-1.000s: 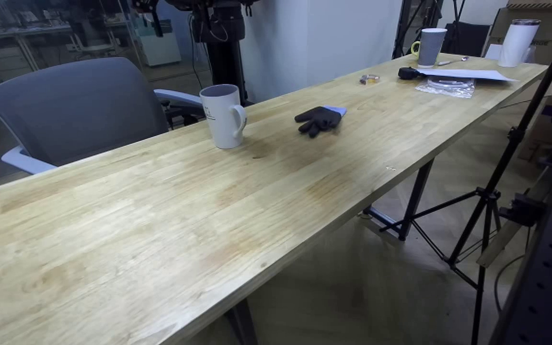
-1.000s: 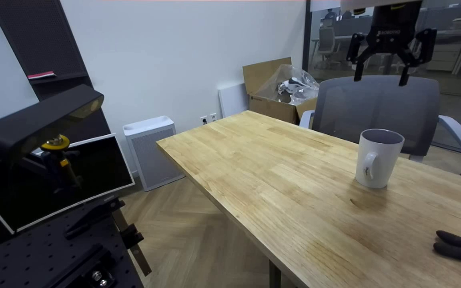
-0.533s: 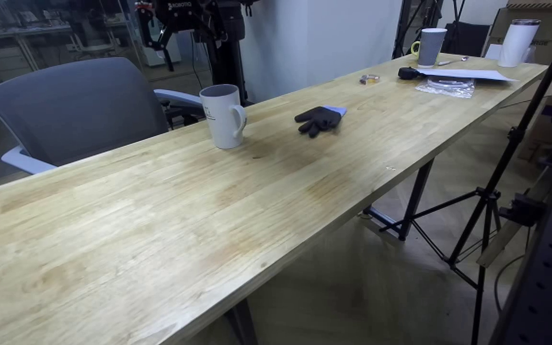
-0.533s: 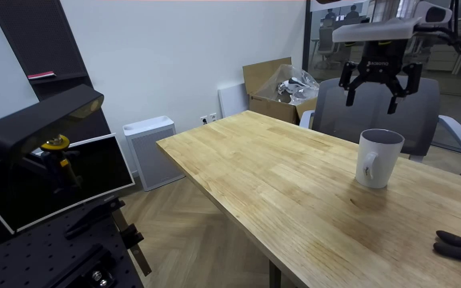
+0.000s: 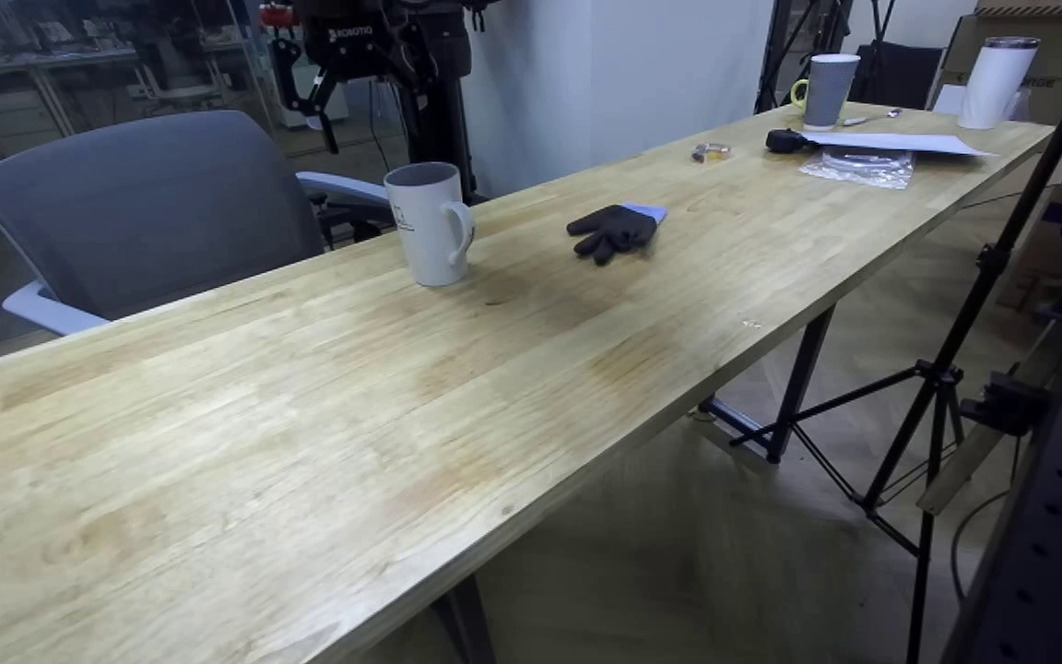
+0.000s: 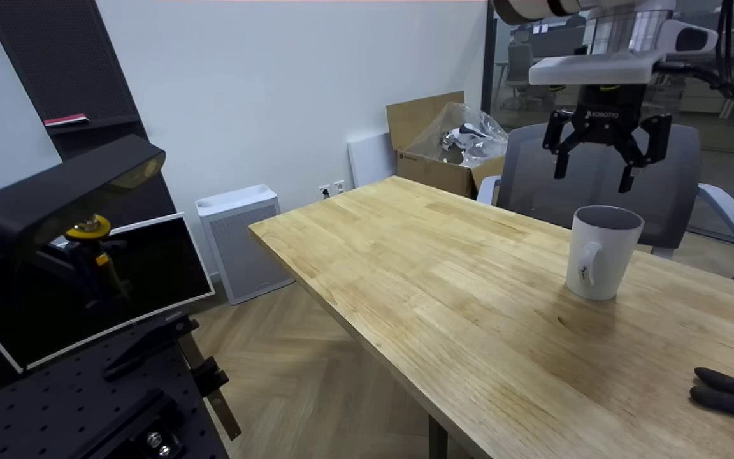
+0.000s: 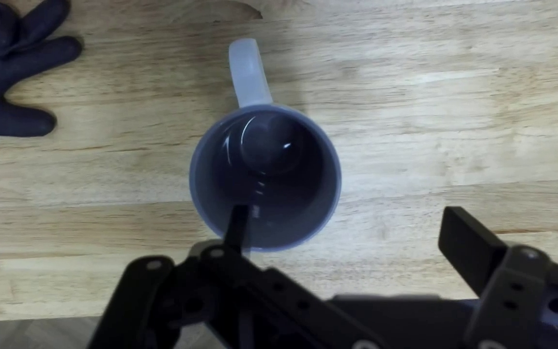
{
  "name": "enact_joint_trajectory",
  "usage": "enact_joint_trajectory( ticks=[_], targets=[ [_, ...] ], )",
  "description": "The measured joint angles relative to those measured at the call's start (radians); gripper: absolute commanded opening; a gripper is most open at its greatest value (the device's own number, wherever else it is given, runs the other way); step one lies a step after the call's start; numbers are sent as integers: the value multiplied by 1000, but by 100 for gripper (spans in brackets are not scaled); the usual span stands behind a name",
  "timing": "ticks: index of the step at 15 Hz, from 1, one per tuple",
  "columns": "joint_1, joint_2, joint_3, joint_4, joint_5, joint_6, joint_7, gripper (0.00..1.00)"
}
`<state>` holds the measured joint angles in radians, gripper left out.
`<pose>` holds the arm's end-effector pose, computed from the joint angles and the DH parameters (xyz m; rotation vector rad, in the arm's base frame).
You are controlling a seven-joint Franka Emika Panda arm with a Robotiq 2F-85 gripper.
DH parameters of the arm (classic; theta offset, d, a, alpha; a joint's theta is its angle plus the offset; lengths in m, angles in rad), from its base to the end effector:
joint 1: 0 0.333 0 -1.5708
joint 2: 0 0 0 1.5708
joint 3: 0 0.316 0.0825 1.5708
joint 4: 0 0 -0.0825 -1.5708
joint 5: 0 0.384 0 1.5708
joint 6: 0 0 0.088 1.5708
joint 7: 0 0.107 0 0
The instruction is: Move the mug cup forward
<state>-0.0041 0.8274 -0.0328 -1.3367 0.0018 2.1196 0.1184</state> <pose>0.7358 -0.0218 0.2293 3.1079 -0.2276 -0.0672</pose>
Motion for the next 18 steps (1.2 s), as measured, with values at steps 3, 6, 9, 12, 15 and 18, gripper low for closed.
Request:
enact_joint_trajectory(
  ticks=[3, 6, 9, 12, 15, 18],
  targets=[
    [0, 7, -6, -11, 0, 5, 3, 100],
    [2, 11, -14, -33, -4, 15, 7, 100],
    [5, 16, -19, -56, -6, 37, 11, 100],
    [11, 19, -20, -80, -11, 77, 11, 100],
    [21, 21, -23, -104, -24, 117, 11, 100],
    [31, 23, -24, -123, -24, 144, 11, 82]
  ],
)
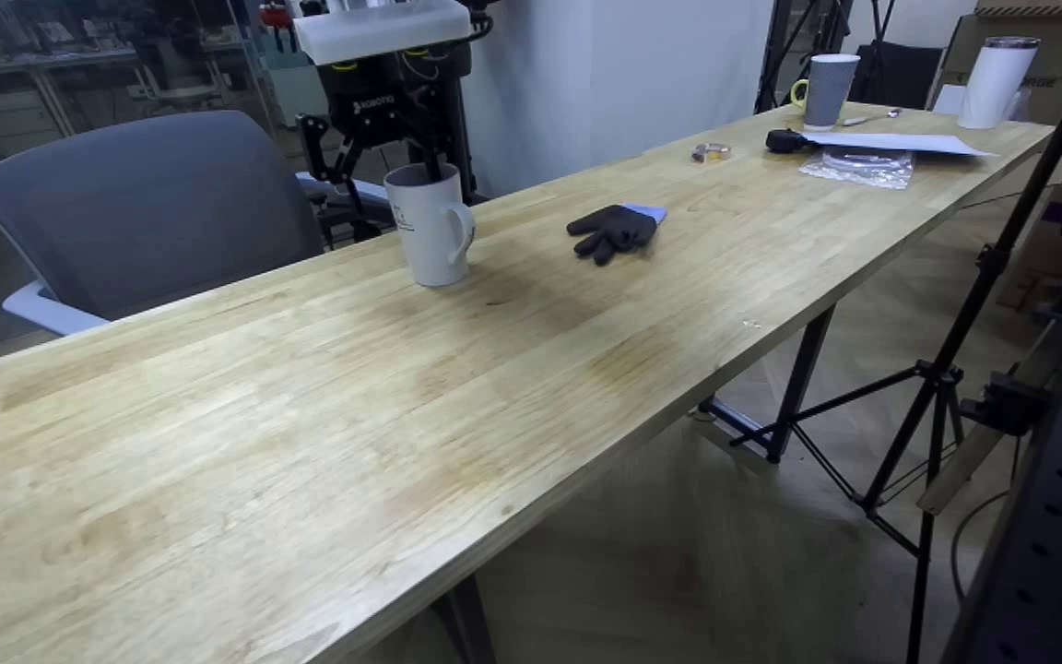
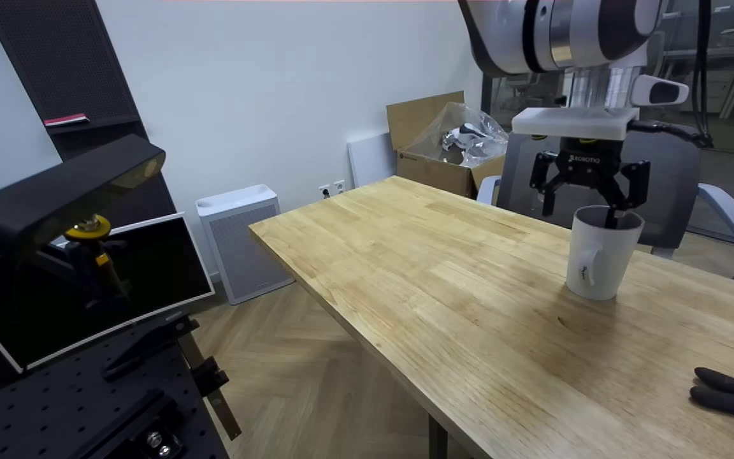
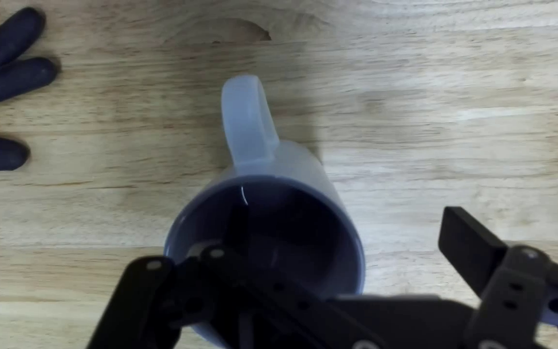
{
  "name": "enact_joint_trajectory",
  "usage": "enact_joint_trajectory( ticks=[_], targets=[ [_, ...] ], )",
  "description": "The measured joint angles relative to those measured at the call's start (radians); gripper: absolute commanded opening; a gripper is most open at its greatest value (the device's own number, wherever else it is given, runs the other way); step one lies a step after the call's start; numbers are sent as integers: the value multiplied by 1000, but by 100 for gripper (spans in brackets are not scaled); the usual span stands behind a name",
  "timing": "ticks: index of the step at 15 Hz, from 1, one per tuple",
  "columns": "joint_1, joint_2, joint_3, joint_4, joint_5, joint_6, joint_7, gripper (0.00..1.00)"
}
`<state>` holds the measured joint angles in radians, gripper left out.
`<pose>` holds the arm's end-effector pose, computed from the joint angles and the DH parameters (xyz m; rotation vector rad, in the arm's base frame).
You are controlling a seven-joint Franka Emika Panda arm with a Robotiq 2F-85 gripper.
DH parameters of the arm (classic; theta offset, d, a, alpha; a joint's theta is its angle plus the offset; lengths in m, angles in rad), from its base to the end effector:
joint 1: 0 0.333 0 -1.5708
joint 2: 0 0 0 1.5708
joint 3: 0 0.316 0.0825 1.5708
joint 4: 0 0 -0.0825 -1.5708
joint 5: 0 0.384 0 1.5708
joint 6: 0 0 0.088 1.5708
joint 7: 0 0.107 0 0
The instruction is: Move the mug cup forward
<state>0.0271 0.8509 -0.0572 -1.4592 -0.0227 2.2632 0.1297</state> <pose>0.7142 -0.0151 0.1713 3.0720 -0.1945 -0.0658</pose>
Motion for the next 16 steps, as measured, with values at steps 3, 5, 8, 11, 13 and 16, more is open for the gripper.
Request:
enact_joint_trajectory(
  ticks=[3, 5, 8, 11, 13, 16],
  targets=[
    [6, 4, 0, -9, 0, 8, 0, 60],
    [9, 7, 0, -12, 0, 13, 0, 45],
    [12, 8, 0, -13, 0, 15, 0, 25],
    [12, 8, 0, -13, 0, 17, -1, 5],
    [12, 8, 0, -13, 0, 16, -1, 0],
    [11, 8, -1, -12, 1, 15, -1, 2]
  ],
)
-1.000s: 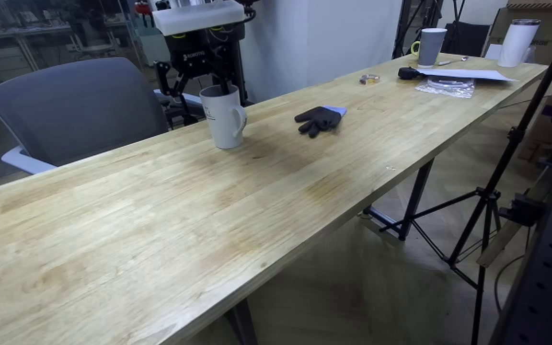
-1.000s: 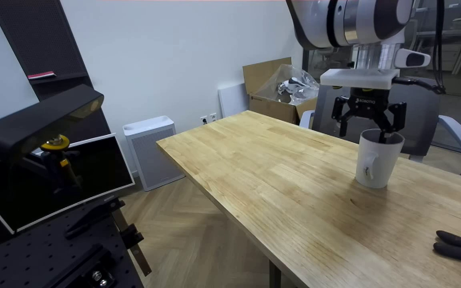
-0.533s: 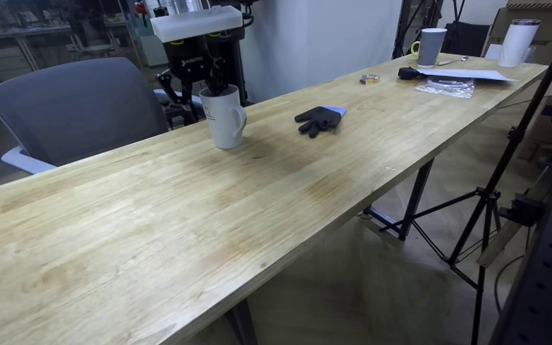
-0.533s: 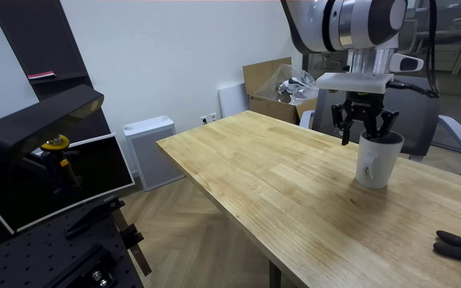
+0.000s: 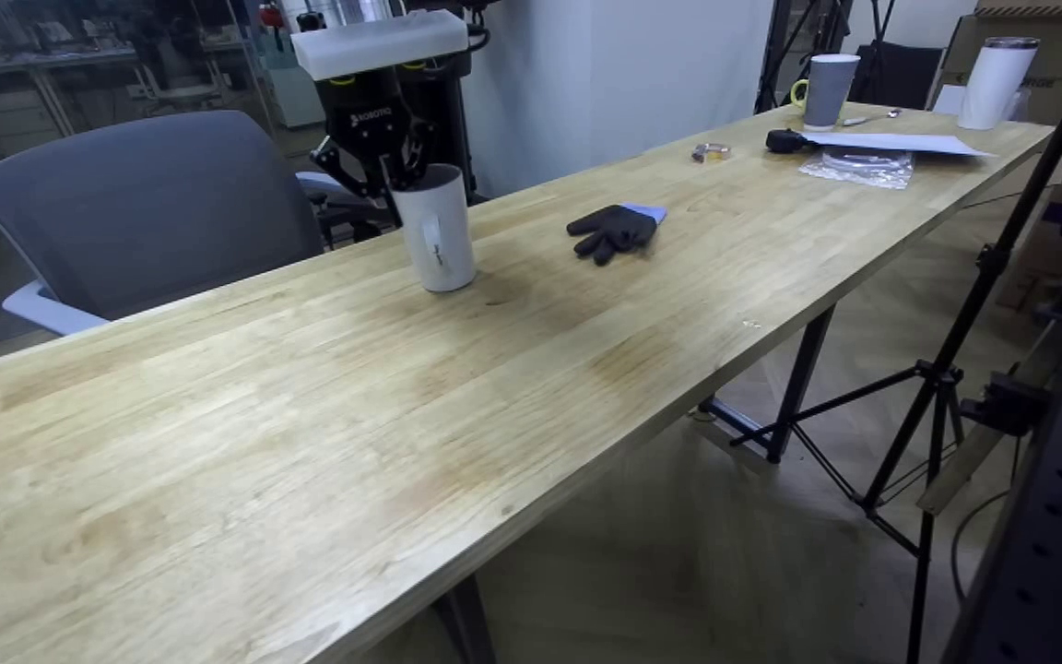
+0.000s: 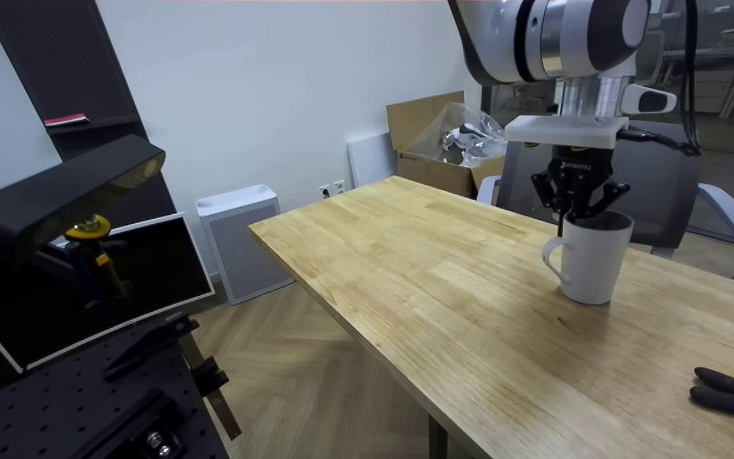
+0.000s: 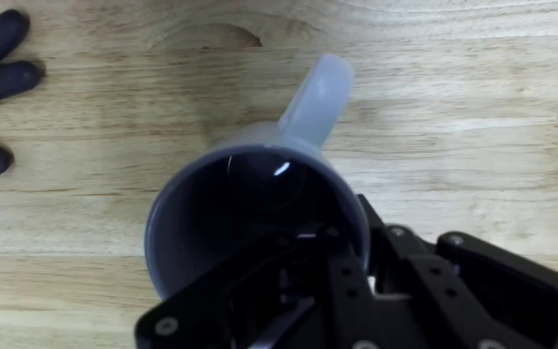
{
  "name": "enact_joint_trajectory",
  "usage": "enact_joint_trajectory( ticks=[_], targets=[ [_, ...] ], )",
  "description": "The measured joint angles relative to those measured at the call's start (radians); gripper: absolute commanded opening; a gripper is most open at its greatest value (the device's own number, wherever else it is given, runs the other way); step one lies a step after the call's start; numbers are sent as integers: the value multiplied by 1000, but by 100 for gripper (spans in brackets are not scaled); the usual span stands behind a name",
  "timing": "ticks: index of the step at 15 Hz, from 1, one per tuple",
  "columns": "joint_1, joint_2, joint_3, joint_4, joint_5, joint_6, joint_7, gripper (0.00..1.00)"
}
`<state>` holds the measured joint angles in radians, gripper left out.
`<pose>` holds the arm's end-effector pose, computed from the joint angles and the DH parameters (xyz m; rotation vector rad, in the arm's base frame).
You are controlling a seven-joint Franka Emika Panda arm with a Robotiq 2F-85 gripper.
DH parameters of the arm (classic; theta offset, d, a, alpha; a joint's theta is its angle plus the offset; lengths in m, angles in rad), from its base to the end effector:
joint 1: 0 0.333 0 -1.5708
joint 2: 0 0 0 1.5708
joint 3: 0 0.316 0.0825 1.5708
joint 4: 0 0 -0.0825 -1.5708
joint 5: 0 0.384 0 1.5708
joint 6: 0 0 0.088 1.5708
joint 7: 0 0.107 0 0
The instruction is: Move the mug cup forward
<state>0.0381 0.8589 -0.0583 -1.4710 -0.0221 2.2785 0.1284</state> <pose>0.7110 -0.0081 0.1619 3.0720 -0.1764 -0.0722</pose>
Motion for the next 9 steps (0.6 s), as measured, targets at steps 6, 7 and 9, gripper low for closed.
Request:
enact_joint_trajectory(
  ticks=[6, 7, 9],
  targets=[
    [1, 0, 1, 10, 1, -24, 0, 3],
    [2, 1, 2, 19, 1, -33, 0, 3],
    [3, 1, 2, 47, 1, -56, 0, 3]
  ],
)
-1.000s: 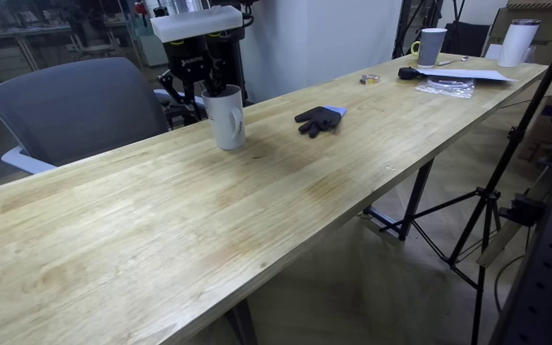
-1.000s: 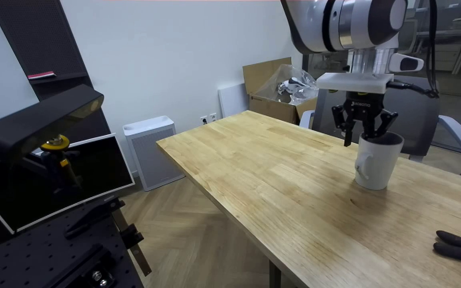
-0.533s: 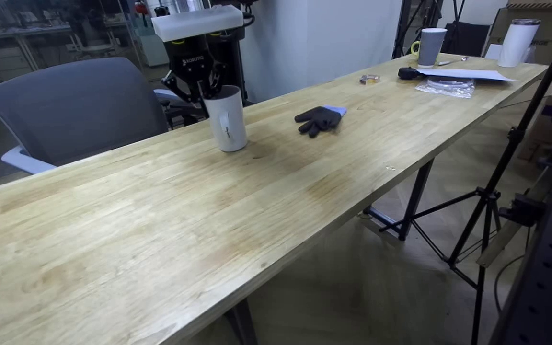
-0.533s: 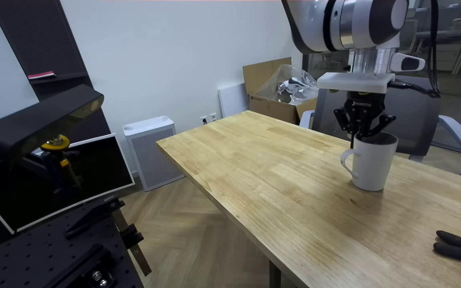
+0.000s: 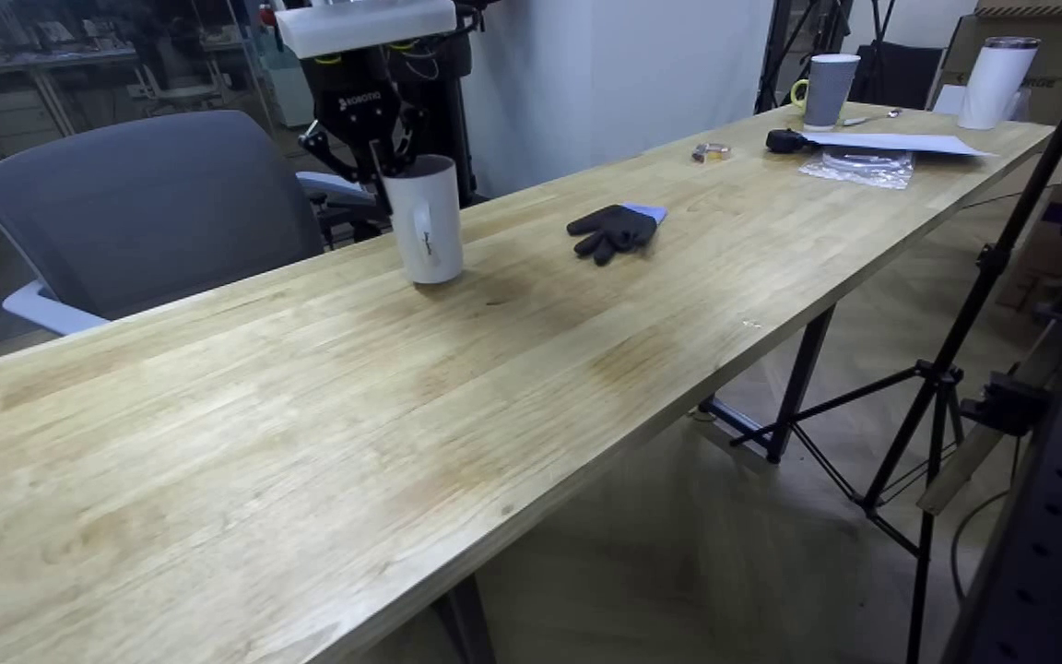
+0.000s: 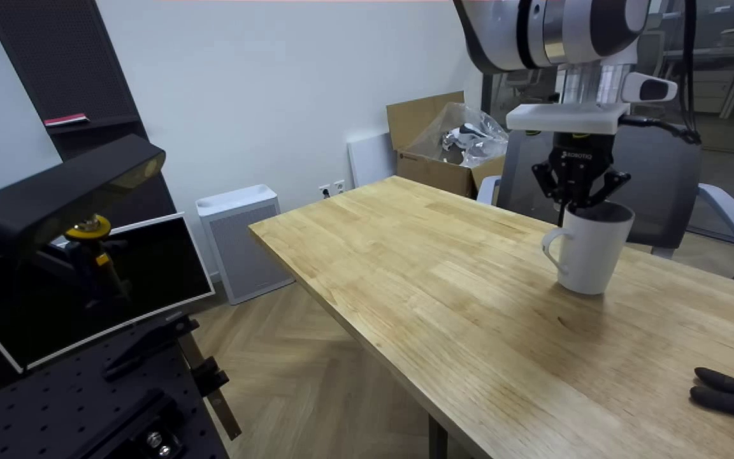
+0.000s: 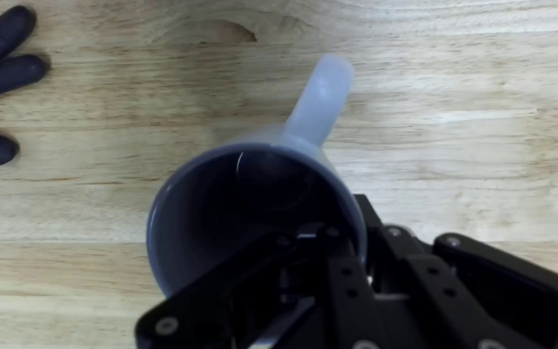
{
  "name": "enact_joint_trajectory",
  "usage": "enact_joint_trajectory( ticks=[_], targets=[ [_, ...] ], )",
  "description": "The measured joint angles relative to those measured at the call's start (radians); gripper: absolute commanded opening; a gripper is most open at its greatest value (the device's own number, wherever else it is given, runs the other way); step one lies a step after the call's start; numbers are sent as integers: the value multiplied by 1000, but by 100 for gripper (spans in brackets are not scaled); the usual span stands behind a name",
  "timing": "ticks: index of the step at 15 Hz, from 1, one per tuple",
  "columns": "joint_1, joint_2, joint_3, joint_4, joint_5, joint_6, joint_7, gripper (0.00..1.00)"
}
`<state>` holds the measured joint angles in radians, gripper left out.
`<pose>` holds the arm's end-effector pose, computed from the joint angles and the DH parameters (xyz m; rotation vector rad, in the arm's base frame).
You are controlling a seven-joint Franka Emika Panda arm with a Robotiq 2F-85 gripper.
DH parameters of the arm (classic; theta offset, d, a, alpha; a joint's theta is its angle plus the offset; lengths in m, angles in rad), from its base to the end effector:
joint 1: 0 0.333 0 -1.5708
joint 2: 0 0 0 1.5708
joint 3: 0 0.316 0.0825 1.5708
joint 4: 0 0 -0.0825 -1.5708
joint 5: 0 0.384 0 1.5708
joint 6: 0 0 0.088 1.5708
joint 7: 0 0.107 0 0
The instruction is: Move the mug cup forward
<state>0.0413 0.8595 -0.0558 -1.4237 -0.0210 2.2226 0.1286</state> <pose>0.7193 -0.0038 0.1768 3.0732 -0.1719 -0.0863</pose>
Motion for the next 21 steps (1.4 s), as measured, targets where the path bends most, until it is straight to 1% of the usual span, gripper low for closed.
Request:
enact_joint_trajectory(
  ticks=[3, 5, 8, 10, 15, 21],
  targets=[
    [0, 0, 0, 41, -1, -25, 0, 3],
    [3, -1, -2, 48, -2, -31, 1, 3],
    [11, -8, -3, 36, -7, -32, 1, 3],
    [20, -23, -3, 6, -14, -30, 4, 3],
    [50, -99, -2, -134, -19, 4, 14, 3],
    [82, -243, 3, -398, -20, 102, 25, 3]
  ],
)
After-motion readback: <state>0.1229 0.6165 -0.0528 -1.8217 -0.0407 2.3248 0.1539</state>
